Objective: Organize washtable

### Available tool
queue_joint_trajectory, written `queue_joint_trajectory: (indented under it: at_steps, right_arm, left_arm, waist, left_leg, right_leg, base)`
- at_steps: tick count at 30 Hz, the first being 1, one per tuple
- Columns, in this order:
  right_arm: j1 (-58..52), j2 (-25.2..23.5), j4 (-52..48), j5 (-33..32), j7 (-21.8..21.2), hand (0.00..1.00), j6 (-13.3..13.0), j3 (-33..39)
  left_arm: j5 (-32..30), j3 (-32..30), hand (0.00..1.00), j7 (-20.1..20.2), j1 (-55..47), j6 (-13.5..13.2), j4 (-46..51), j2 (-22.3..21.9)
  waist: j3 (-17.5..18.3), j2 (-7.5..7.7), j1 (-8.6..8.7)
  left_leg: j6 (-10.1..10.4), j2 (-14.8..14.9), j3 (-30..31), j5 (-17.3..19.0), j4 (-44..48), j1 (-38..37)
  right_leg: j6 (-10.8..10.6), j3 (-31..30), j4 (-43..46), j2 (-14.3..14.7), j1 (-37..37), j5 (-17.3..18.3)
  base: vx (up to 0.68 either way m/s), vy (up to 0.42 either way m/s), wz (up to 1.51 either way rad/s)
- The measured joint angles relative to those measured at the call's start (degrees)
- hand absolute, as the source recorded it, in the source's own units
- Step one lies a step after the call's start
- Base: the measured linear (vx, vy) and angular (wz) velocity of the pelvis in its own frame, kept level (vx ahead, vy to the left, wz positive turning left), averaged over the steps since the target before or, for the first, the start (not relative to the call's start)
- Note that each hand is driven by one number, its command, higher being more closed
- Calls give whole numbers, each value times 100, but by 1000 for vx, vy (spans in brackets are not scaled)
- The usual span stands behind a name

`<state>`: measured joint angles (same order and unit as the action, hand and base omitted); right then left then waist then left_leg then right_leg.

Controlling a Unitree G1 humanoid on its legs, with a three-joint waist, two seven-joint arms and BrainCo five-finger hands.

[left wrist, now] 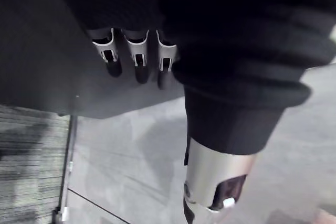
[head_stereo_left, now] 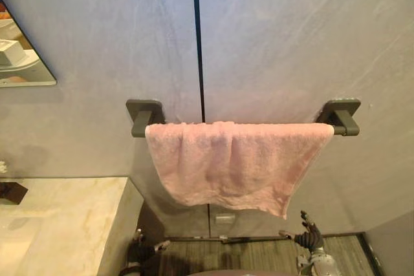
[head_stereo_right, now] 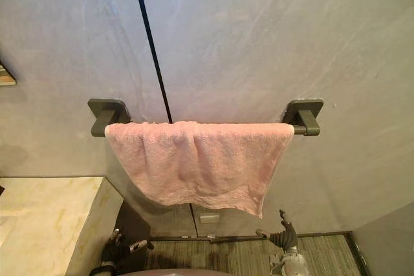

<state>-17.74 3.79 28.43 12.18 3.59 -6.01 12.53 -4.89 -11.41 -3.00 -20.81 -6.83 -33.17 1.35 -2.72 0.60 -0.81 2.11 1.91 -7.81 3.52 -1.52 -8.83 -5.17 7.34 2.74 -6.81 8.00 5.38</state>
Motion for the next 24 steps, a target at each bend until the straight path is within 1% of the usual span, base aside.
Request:
queue_joint_trajectory:
  at_steps: [4, 5, 7, 8, 9, 11, 12, 13, 14, 15, 16, 17, 18, 19, 20, 21, 22, 23, 24]
  right_arm:
    - [194, 145, 641, 49, 14, 0, 19, -1]
    - [241, 162, 704, 82, 23, 0, 22, -2]
    - [397, 182, 735, 92, 50, 0, 22, -10]
    - [552, 183, 734, 104, 130, 0, 21, -17]
    - [764, 184, 720, 142, 168, 0, 20, -44]
    - [1032, 158, 623, 145, 186, 0, 25, -192]
    - [1057, 114, 610, 141, 196, 0, 27, -193]
    - [1054, 98, 607, 141, 202, 0, 32, -210]
    - [957, 104, 548, 139, 233, 0, 34, -310]
    - [781, 102, 460, 131, 253, 0, 33, -353]
    - [617, 98, 364, 122, 256, 0, 21, -428]
    - [587, 97, 358, 121, 256, 0, 19, -437]
    - [562, 99, 317, 78, 259, 0, 18, -463]
    - [569, 105, 277, 66, 273, 0, 19, -458]
    - [598, 123, 222, 64, 299, 0, 19, -453]
    - [723, 152, 208, 63, 375, 0, 26, -454]
    - [803, 168, 192, -13, 403, 0, 25, -462]
    - [852, 177, 183, -50, 402, 0, 23, -464]
    - [907, 228, 170, -100, 450, 0, 17, -467]
  left_arm:
    - [-45, 1, 0, -78, 124, 12, -525, 148]
    - [-45, 0, 0, -88, 152, 13, -582, 156]
    - [-43, -3, 0, -98, 174, 13, -601, 165]
    - [-39, -7, 0, -113, 253, 10, -598, 181]
    - [-39, -6, 0, -127, 432, 10, -595, 212]
    - [-23, -24, 0, -211, 755, -1, -530, 287]
    - [-23, -58, 0, -247, 849, 2, -529, 291]
    - [-22, -67, 0, -267, 867, 1, -502, 296]
    - [-20, -46, 0, -310, 864, -1, -399, 331]
    - [-18, -45, 0, -332, 835, -7, -276, 332]
    - [-11, -57, 0, -360, 830, -14, -135, 344]
    - [-8, -58, 0, -363, 828, -14, -115, 345]
    - [29, -69, 0, -378, 823, -19, -49, 340]
    - [29, -71, 0, -396, 824, -18, -48, 331]
    - [30, -73, 0, -462, 818, -14, -50, 290]
    - [35, -156, 0, -488, 773, -14, -43, 169]
    - [89, -152, 0, -515, 724, -15, -21, 28]
    - [91, -125, 0, -531, 707, -14, 7, -32]
    - [131, 39, 0, -600, 710, -13, 57, -130]
  waist:
    - [-22, 21, -2]
    - [-70, 6, -5]
    - [-87, 27, -13]
    - [-182, 46, -27]
    - [-333, 20, -28]
    - [-634, 60, -47]
    - [-698, 30, -61]
    - [-720, 12, -87]
    - [-742, 25, -130]
    - [-747, 16, -145]
    - [-709, 79, -162]
    - [-701, 92, -164]
    - [-662, 153, -263]
    - [-635, 218, -322]
    - [-639, 222, -347]
    - [-684, 156, -396]
    - [-698, 87, -481]
    - [-714, 50, -478]
    - [-757, -93, -411]
  left_leg:
    - [4, 8, -16, -64, -92, -46]
    - [4, 13, -34, -63, -101, -32]
    - [4, 25, -103, -63, -47, 126]
    - [-6, 49, -243, -49, 103, 350]
    - [-28, 86, -319, 29, 395, 653]
    - [-58, 271, -341, 337, 1294, 1394]
    - [-81, 406, -337, 416, 1578, 1627]
    - [-98, 479, -347, 453, 1672, 1711]
    - [-119, 531, -301, 479, 1872, 1856]
    - [-122, 529, -169, 484, 2016, 1948]
    - [-111, 528, 9, 477, 2238, 2123]
    - [-111, 528, 20, 477, 2267, 2157]
    - [-93, 531, 128, 462, 2649, 2529]
    - [-88, 532, 155, 459, 2809, 2664]
    - [-18, 553, 199, 408, 3019, 2860]
    - [172, 619, 293, 245, 3010, 2962]
    - [284, 709, 346, 26, 2813, 3011]
    - [301, 727, 419, -147, 2724, 3082]
    - [352, 790, 662, -664, 2391, 3212]
  right_leg:
    - [10, -44, 0, 59, -57, -9]
    - [20, -91, 4, 68, -100, -16]
    - [34, -184, 18, 81, -287, -72]
    - [37, -305, 116, 88, -545, -117]
    - [45, -383, 275, 91, -776, -138]
    - [47, -475, 678, 134, -1322, -145]
    - [42, -540, 781, 193, -1445, -144]
    - [-9, -581, 960, 230, -1533, -75]
    - [6, -580, 2116, 135, -1780, 382]
    - [-113, -613, 2854, 8, -1770, 625]
    - [-238, -761, 3558, -126, -1700, 777]
    - [-252, -792, 3628, -144, -1693, 787]
    - [-383, -1145, 3854, -302, -1482, 871]
    - [-430, -1272, 3741, -369, -1326, 934]
    - [-604, -1422, 3317, -372, -1028, 1272]
    - [-467, -1366, 2729, -228, -721, 1717]
    - [-372, -1274, 2469, -119, -653, 1966]
    - [-259, -1147, 2395, -58, -654, 2073]
    - [2, -825, 2385, 179, -757, 2196]
  base:
    - [-2, -24, -4]
    - [-54, -19, -24]
    - [-43, -6, -29]
    - [-74, 3, -33]
    - [-127, -6, -38]
    - [-188, -20, -21]
    - [-155, -17, -8]
    - [-117, -12, 6]
    - [-61, -13, 35]
    - [-42, -112, 74]
    - [-7, -112, 69]
    - [-52, -256, 67]
    - [-95, -225, 37]
    - [-137, -295, 44]
    - [-264, -371, 38]
    - [-357, -443, 35]
    - [-315, -372, 36]
    - [-393, -375, 68]
    - [-461, -350, 130]
